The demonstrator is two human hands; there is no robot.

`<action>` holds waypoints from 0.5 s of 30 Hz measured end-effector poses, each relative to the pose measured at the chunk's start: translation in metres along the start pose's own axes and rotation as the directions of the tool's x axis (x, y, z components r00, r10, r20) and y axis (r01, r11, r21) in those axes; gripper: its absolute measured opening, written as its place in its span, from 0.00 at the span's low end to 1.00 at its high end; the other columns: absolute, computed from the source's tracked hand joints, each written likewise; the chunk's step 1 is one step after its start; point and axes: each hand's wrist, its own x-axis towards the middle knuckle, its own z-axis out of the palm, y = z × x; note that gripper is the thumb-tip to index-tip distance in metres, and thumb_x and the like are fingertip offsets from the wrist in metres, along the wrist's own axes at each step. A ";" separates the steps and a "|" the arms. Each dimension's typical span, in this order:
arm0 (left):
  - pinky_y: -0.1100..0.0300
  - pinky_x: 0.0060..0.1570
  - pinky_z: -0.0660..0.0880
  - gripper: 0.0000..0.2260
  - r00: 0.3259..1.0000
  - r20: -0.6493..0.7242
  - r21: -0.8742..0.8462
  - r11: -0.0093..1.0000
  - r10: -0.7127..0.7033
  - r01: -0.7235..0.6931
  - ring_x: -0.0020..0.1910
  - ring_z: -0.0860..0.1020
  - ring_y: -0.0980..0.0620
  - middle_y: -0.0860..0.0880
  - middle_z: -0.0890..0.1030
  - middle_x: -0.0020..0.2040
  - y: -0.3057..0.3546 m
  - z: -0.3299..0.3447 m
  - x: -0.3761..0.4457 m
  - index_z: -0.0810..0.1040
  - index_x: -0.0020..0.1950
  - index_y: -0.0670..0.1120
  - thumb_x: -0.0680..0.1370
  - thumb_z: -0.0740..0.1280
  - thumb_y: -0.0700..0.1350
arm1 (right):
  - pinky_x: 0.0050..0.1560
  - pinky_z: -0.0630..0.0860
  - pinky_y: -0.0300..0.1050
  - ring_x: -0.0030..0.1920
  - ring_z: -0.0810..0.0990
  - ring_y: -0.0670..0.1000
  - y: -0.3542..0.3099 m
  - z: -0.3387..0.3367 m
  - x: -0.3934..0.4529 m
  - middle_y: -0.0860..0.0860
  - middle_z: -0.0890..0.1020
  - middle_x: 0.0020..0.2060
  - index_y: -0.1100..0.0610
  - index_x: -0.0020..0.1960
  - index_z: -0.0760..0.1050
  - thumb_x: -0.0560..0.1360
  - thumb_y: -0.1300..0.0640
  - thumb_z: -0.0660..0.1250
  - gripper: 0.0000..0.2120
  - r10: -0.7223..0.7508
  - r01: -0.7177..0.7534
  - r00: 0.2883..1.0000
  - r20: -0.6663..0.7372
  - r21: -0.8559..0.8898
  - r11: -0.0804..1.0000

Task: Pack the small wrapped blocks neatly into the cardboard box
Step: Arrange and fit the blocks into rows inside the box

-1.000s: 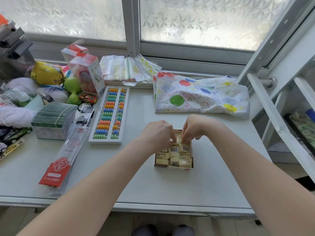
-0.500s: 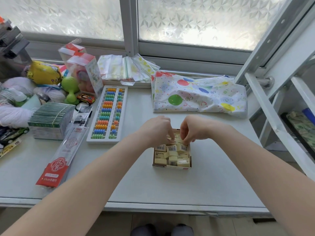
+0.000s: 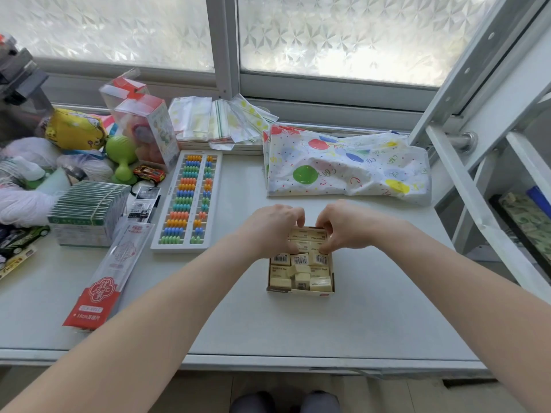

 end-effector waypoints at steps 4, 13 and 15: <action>0.59 0.46 0.68 0.18 1.000 -0.028 -0.035 0.999 -0.006 0.005 0.53 0.75 0.49 0.49 0.78 0.56 -0.002 0.005 -0.004 0.72 0.59 0.47 0.72 0.70 0.50 | 0.29 0.68 0.42 0.31 0.72 0.51 0.000 0.000 -0.002 0.47 0.73 0.27 0.50 0.27 0.70 0.64 0.52 0.75 0.14 0.005 -0.005 1.000 -0.003 0.019 1.000; 0.54 0.59 0.74 0.16 0.994 0.019 -0.262 0.959 -0.110 0.111 0.55 0.74 0.53 0.51 0.77 0.58 -0.027 -0.003 -0.027 0.77 0.61 0.47 0.73 0.69 0.45 | 0.42 0.72 0.40 0.42 0.77 0.48 -0.020 -0.004 -0.002 0.45 0.77 0.39 0.53 0.56 0.78 0.67 0.53 0.75 0.18 -0.054 0.065 0.996 -0.070 0.176 0.982; 0.55 0.60 0.74 0.17 0.995 0.019 -0.281 0.954 -0.103 0.104 0.57 0.74 0.53 0.51 0.77 0.59 -0.028 -0.001 -0.031 0.77 0.62 0.47 0.73 0.69 0.45 | 0.41 0.72 0.39 0.40 0.77 0.48 -0.034 0.004 -0.001 0.45 0.77 0.36 0.54 0.53 0.81 0.69 0.55 0.73 0.13 -0.096 0.117 0.990 -0.100 0.227 0.967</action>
